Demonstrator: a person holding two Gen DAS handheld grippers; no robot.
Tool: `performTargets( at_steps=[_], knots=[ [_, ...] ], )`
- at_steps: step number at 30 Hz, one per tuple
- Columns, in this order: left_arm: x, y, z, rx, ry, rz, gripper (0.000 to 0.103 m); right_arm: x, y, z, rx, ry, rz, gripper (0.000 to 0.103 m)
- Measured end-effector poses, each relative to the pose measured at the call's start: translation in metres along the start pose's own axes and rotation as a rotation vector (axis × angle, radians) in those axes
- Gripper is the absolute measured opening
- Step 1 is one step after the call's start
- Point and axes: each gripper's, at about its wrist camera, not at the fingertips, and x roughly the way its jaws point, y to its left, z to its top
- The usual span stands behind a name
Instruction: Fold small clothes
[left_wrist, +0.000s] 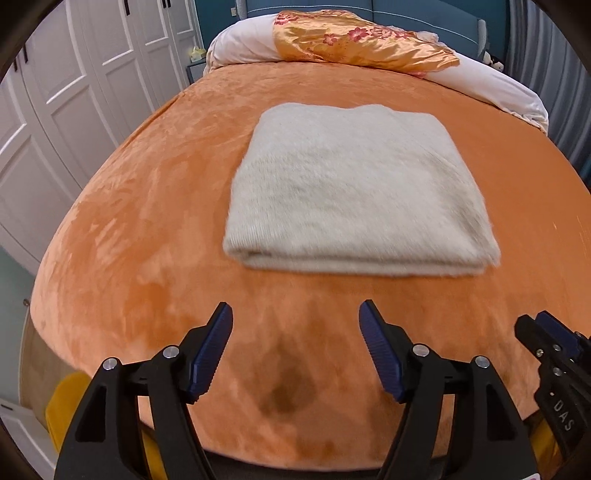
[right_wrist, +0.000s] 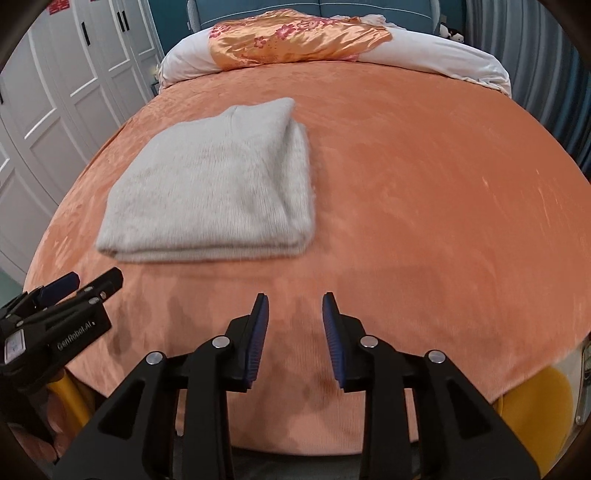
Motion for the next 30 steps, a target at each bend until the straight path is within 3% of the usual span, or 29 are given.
performTargets(
  at_steps=[12, 16, 21, 30],
  knots=[
    [0.025, -0.017, -0.052, 0.013, 0.036, 0.007, 0.070, 0.016, 0.006, -0.053, -0.010, 0.016, -0.036, 0.035],
    [0.024, -0.019, -0.060, 0.019, -0.007, 0.015, 0.071, 0.019, 0.009, -0.057, -0.025, -0.002, -0.041, 0.038],
    [0.026, -0.019, -0.064, 0.011, -0.030, 0.009, 0.074, 0.022, 0.017, -0.060, -0.043, -0.016, -0.036, 0.050],
    [0.031, -0.013, -0.073, -0.013, -0.076, 0.011, 0.087, 0.026, 0.018, -0.066, -0.052, -0.044, -0.053, 0.051]
  ],
)
